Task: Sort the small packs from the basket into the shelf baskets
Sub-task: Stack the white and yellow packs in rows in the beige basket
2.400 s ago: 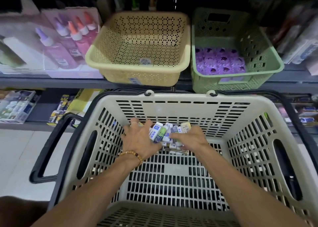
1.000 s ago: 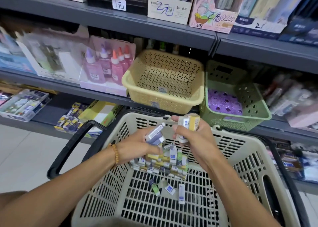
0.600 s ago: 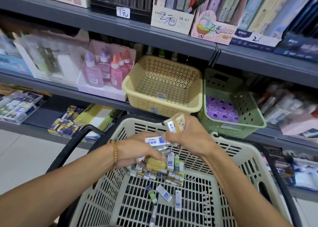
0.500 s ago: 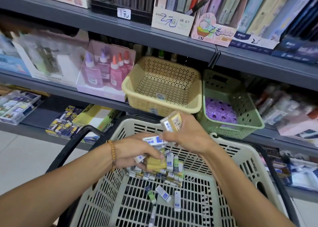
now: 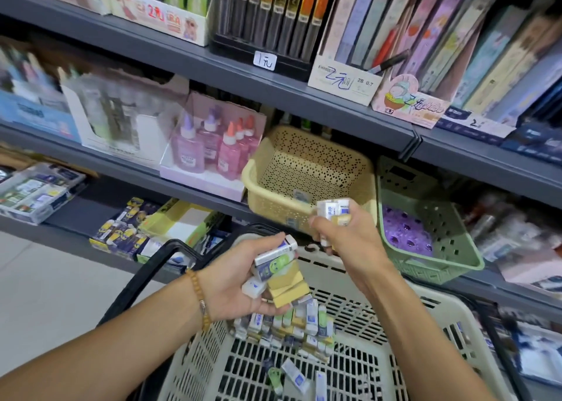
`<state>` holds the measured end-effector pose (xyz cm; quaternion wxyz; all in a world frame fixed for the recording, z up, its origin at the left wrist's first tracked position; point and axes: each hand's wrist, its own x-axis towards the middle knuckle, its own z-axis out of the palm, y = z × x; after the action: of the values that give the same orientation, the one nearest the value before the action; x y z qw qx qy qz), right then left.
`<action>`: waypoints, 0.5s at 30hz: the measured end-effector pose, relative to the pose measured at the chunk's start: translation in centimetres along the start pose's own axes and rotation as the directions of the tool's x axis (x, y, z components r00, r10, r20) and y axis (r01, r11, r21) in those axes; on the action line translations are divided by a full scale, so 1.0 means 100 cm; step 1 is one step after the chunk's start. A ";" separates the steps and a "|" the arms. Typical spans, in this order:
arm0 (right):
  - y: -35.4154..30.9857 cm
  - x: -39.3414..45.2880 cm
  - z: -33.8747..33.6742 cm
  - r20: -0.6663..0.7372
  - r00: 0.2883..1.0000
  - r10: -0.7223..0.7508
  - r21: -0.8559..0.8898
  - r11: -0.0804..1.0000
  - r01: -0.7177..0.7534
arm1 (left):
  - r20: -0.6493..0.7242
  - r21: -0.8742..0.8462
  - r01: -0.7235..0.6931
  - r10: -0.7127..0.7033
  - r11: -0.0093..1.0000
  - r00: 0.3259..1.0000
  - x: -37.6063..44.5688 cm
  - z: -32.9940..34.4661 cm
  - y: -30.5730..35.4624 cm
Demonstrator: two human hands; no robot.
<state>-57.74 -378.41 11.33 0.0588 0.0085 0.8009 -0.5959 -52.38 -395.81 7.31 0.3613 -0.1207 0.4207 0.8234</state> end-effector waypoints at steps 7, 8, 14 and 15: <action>-0.018 0.025 0.011 0.074 0.985 -0.155 -0.586 0.792 0.169 | -0.070 -0.009 -0.075 0.074 0.997 0.995 -0.011 -0.011 0.023; -0.018 0.025 0.009 0.080 0.986 -0.149 -0.598 0.784 0.167 | -0.078 -0.016 -0.083 0.082 0.996 0.994 -0.013 -0.011 0.025; -0.027 0.017 -0.009 0.194 0.980 -0.038 -0.578 0.803 0.146 | -0.079 -0.092 -0.136 0.129 0.986 0.989 -0.024 -0.003 0.033; -0.029 0.017 -0.010 0.219 0.975 -0.019 -0.575 0.805 0.145 | -0.076 -0.111 -0.145 0.137 0.983 0.988 -0.026 -0.001 0.035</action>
<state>-59.79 -378.36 14.21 0.1137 -0.1058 0.9351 -0.3185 -52.97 -398.54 10.68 0.2798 -0.1394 0.3918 0.8653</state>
